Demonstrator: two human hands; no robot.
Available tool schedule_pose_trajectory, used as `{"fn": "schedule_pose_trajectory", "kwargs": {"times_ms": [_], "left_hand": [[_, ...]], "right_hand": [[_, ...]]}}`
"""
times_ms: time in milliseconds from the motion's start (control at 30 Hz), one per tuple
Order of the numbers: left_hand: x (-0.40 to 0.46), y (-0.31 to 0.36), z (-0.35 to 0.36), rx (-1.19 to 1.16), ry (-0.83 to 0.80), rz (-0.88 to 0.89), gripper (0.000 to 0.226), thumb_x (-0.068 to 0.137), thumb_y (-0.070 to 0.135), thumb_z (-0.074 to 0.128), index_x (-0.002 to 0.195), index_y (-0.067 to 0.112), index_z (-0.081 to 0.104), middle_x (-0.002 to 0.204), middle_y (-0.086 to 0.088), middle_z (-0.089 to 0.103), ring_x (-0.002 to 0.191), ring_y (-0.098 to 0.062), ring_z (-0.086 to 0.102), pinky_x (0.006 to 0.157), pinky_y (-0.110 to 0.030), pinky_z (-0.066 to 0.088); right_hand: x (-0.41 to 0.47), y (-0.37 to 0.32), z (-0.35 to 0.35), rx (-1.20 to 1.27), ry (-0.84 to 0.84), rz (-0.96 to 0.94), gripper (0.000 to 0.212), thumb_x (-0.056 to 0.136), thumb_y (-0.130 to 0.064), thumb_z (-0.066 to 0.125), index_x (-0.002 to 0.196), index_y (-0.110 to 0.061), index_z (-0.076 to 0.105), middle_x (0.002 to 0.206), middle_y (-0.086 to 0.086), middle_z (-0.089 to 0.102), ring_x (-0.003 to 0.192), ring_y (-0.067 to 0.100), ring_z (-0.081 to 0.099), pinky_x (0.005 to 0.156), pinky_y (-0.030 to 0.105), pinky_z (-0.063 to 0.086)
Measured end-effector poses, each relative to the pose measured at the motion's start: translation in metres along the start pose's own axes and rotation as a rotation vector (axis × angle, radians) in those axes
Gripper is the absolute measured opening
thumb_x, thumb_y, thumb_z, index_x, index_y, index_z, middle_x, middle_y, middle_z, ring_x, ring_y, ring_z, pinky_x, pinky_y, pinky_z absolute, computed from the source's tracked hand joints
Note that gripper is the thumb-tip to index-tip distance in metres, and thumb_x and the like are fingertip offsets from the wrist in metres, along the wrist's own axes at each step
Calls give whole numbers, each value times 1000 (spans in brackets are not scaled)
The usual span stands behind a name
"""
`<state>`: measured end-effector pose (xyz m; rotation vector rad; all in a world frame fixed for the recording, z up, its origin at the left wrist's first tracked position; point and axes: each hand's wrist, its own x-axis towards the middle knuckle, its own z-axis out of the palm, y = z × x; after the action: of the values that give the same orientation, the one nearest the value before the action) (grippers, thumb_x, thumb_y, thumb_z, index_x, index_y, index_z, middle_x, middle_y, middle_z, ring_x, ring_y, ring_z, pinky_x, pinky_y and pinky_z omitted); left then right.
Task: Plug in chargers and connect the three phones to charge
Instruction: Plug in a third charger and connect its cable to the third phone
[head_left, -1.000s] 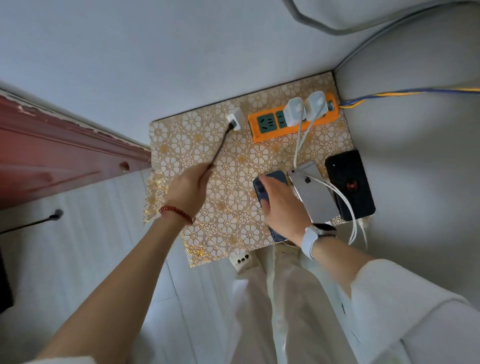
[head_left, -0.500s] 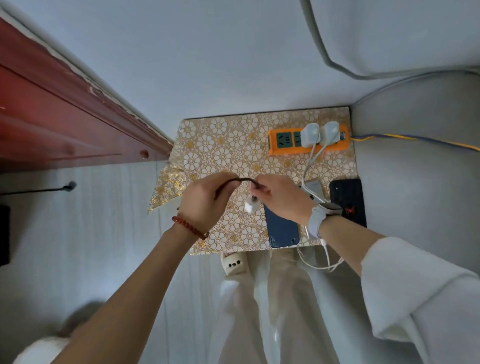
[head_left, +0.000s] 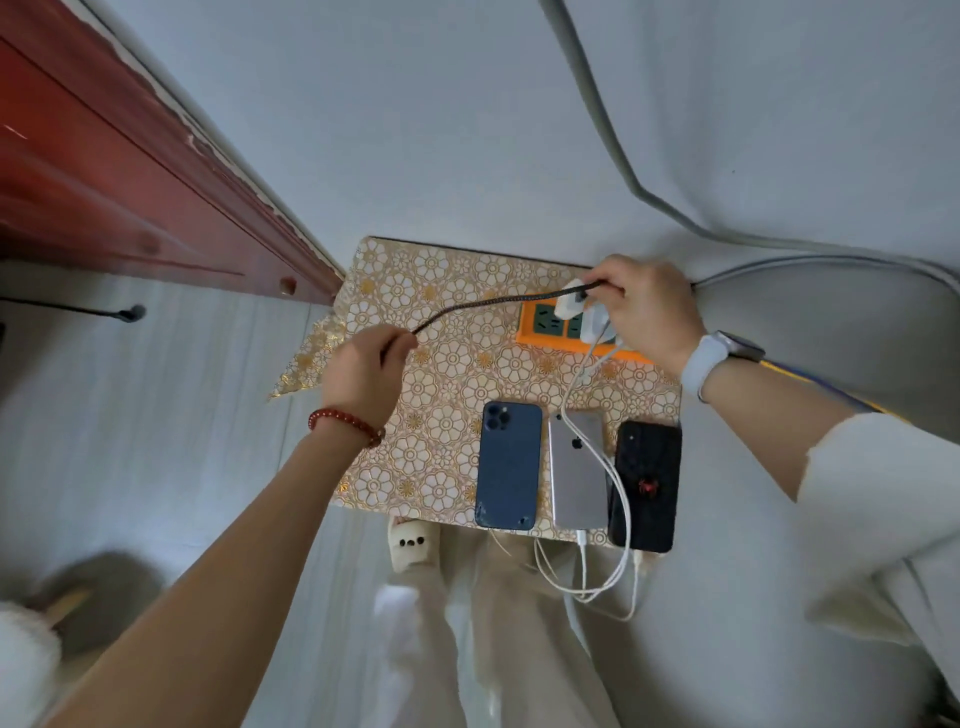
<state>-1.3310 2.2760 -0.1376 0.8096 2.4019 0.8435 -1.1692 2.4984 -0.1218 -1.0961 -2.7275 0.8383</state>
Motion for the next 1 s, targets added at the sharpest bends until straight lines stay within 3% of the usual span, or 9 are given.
{"fn": "schedule_pose_trajectory", "kwargs": {"times_ms": [167, 433, 700, 1000], "left_hand": [[9, 7, 6, 16, 73, -21, 21, 90, 18, 48, 91, 7, 66, 77, 0, 57, 62, -16, 48, 50, -21, 33], [4, 9, 11, -4, 78, -43, 20, 90, 17, 49, 87, 7, 66, 71, 0, 57, 58, -14, 47, 56, -25, 37], [7, 5, 7, -34, 82, -88, 20, 90, 18, 48, 85, 6, 64, 66, 0, 54, 53, -8, 44, 48, -22, 34], [16, 3, 1, -5, 95, -83, 21, 90, 19, 48, 87, 6, 65, 70, -2, 56, 56, -13, 44, 50, -22, 33]], "right_hand": [[12, 7, 12, -49, -55, 27, 16, 87, -15, 54, 96, -10, 67, 86, 16, 72, 77, 34, 63, 64, 35, 49], [10, 10, 14, 17, -118, 57, 16, 86, -11, 55, 97, -9, 67, 92, 16, 72, 85, 34, 64, 74, 46, 53], [8, 3, 17, -27, -132, 22, 18, 85, -17, 59, 99, -11, 68, 100, 17, 66, 95, 30, 57, 80, 38, 47], [6, 2, 28, -104, -111, 21, 12, 81, -11, 63, 90, -4, 66, 95, 16, 69, 93, 34, 56, 82, 46, 46]]}}
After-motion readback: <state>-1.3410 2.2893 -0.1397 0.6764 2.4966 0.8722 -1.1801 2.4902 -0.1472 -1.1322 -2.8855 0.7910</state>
